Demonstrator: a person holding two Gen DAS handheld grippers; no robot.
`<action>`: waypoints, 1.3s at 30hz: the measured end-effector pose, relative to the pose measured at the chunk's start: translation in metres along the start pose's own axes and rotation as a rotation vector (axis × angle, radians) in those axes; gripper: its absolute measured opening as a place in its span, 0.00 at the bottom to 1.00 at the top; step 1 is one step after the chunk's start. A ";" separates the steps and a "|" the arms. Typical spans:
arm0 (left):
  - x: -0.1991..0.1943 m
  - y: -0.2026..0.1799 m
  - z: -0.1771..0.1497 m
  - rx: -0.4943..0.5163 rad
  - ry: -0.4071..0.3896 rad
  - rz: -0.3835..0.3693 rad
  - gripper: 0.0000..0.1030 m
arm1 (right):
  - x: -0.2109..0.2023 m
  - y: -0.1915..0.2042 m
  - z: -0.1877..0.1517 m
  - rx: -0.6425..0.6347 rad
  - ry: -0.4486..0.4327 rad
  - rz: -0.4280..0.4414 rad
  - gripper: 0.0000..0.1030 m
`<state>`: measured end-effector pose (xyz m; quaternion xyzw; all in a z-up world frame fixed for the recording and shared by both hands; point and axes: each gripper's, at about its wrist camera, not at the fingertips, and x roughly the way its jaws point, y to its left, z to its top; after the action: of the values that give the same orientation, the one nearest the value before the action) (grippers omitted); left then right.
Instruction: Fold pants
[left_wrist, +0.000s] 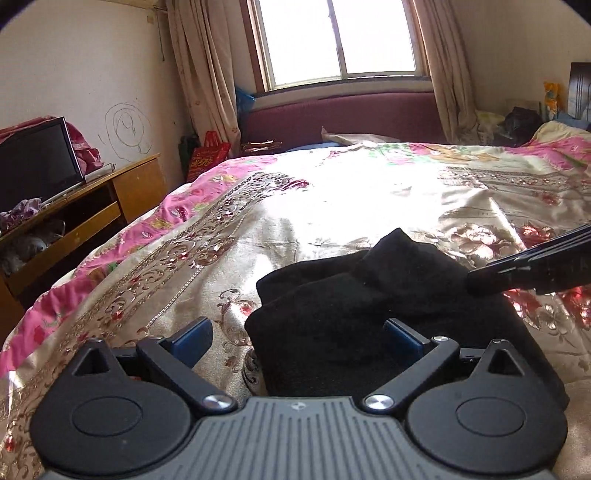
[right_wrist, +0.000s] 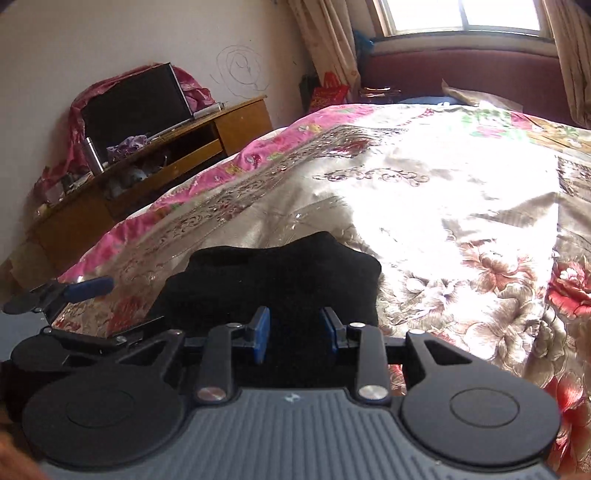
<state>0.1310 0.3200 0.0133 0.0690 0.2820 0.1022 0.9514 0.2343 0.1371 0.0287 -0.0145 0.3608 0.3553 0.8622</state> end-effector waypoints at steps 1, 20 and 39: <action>0.010 -0.009 -0.002 0.031 0.041 0.009 1.00 | 0.019 -0.003 -0.006 0.001 0.068 -0.034 0.31; -0.077 -0.085 0.006 0.040 0.043 0.070 1.00 | -0.101 -0.007 -0.057 0.106 -0.010 -0.041 0.36; -0.150 -0.139 0.002 0.000 0.036 0.069 1.00 | -0.183 -0.018 -0.104 0.223 -0.098 -0.046 0.38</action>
<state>0.0309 0.1501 0.0667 0.0767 0.2963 0.1361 0.9422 0.0929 -0.0163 0.0637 0.0906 0.3552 0.2934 0.8829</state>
